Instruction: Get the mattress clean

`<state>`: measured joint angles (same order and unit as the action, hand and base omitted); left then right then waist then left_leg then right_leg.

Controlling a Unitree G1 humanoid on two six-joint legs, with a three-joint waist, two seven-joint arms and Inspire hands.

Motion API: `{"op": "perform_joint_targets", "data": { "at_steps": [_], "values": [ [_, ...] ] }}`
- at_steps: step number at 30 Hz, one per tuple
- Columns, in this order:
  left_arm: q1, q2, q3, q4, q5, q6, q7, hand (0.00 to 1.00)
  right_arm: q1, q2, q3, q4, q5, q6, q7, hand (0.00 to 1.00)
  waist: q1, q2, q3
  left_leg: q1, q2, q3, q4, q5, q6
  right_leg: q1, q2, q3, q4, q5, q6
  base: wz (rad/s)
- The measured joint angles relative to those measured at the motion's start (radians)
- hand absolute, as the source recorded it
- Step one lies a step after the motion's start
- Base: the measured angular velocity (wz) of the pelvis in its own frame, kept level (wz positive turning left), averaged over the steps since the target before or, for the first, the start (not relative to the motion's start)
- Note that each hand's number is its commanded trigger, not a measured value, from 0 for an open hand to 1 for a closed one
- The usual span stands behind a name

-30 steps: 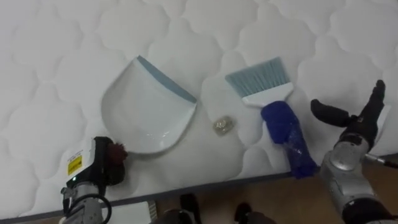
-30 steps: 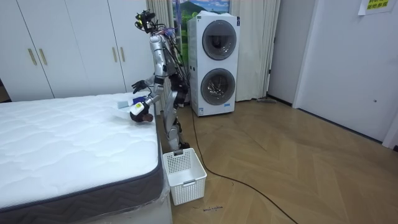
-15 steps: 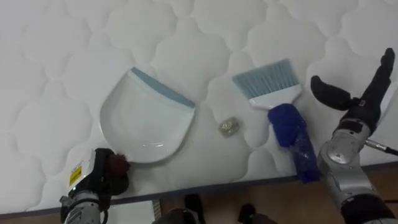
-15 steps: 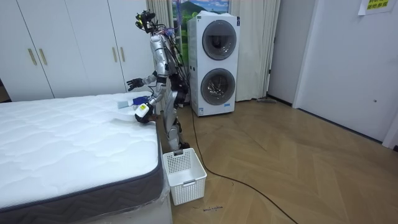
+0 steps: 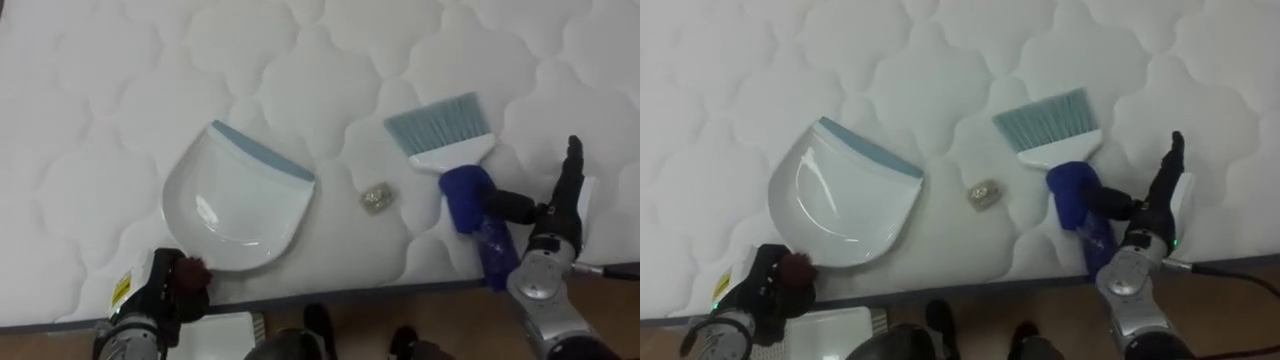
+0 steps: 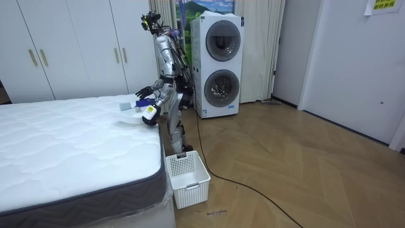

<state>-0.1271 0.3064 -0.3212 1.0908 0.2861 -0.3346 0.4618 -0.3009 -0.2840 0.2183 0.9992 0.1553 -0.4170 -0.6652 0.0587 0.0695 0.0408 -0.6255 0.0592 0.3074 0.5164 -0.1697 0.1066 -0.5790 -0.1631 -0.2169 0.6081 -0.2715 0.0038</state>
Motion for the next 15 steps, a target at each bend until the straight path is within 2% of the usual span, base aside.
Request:
{"op": "perform_joint_targets", "data": {
  "at_steps": [10, 15],
  "values": [
    [0.001, 0.0, 0.0, -0.01, -0.002, 0.003, -0.012, 1.0, 0.023, -0.002, 0.002, -0.034, -0.007, 0.0, 0.016, 0.0, -0.011, -0.004, -0.0011, -0.008, -0.005, 0.006, -0.002, 0.001, 0.001, -0.011, -0.01, 0.0, 0.016, -0.012, 0.002, 0.02],
    [0.013, 0.001, 0.0, -0.007, 0.0, 0.004, -0.011, 1.0, 0.056, 0.002, 0.018, -0.073, -0.05, 0.0, 0.01, 0.0, -0.03, -0.012, -0.0056, -0.008, -0.004, 0.015, -0.003, 0.001, 0.001, -0.013, -0.011, -0.003, 0.013, -0.012, 0.002, 0.0]
  ]
}}
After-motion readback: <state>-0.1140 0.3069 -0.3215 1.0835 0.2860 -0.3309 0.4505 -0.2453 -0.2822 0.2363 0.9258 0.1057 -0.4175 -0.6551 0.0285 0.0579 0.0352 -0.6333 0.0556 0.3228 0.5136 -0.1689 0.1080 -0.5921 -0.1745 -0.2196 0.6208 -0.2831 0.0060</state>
